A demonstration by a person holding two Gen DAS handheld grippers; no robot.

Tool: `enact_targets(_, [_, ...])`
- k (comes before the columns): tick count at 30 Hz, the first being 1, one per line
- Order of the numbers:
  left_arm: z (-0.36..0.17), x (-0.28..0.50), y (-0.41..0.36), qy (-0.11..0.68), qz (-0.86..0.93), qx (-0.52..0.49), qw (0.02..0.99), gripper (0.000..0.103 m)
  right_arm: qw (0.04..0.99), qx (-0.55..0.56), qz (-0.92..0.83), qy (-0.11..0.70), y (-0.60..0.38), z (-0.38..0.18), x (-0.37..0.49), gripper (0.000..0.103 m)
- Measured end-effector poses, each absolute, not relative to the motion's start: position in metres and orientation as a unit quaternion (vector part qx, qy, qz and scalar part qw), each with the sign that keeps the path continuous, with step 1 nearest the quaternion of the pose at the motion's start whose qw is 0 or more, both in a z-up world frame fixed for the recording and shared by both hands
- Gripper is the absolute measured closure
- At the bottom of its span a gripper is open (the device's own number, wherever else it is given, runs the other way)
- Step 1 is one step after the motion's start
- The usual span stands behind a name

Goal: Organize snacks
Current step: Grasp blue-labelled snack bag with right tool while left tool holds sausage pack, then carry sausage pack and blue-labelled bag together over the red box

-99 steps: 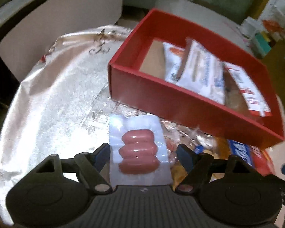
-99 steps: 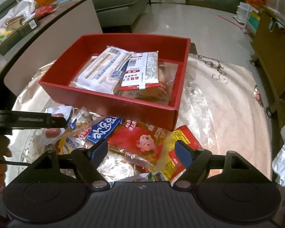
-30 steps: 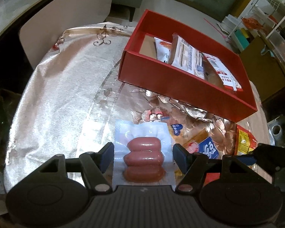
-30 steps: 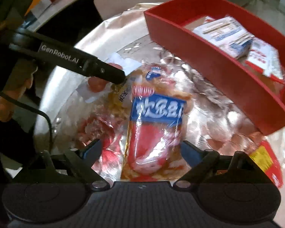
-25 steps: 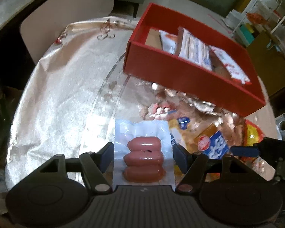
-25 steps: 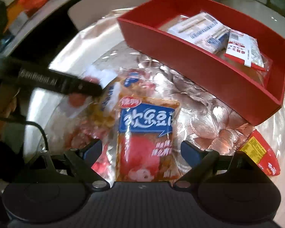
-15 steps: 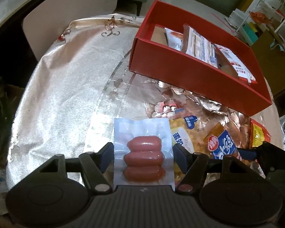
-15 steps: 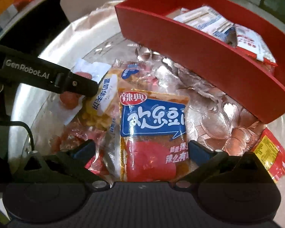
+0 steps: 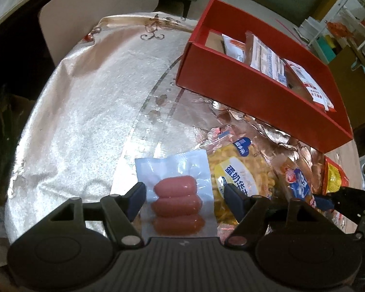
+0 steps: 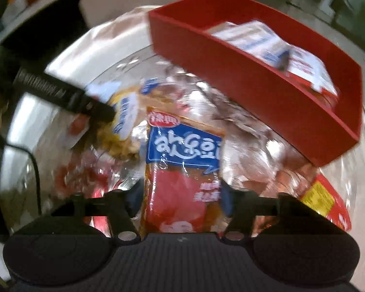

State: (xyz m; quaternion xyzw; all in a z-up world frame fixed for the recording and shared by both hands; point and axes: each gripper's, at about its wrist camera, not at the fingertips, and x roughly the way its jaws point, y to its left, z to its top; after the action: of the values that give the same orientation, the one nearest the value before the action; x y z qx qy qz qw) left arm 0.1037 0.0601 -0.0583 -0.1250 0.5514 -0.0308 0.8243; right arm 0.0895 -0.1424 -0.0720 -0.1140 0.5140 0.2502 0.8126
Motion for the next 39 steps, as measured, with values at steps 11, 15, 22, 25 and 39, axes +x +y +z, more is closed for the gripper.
enact_targets(11, [-0.065,0.089,0.08,0.549,0.009,-0.192,0.814,0.029,0.828,-0.079,0.253,0.494,-0.149,-0.048,0.067,0.049])
enact_targets(15, [-0.065,0.091,0.066,0.537,0.018,-0.172,0.826,0.029,0.833,-0.069,0.25,0.488,-0.159,-0.04,0.063,0.049])
enact_targets(22, [-0.066,0.081,0.054,0.509,0.029,-0.166,0.844,0.042,0.832,-0.063,0.246,0.493,-0.167,-0.04,0.065,0.048])
enact_targets(25, [-0.066,0.077,0.052,0.507,0.036,-0.166,0.845,0.043,0.834,-0.063,0.251,0.488,-0.164,-0.037,0.065,0.048])
enact_targets(39, [-0.023,0.041,0.049,0.485,0.033,-0.18,0.855,0.043,0.86,-0.034,0.25,0.443,-0.164,0.001,0.046,0.048])
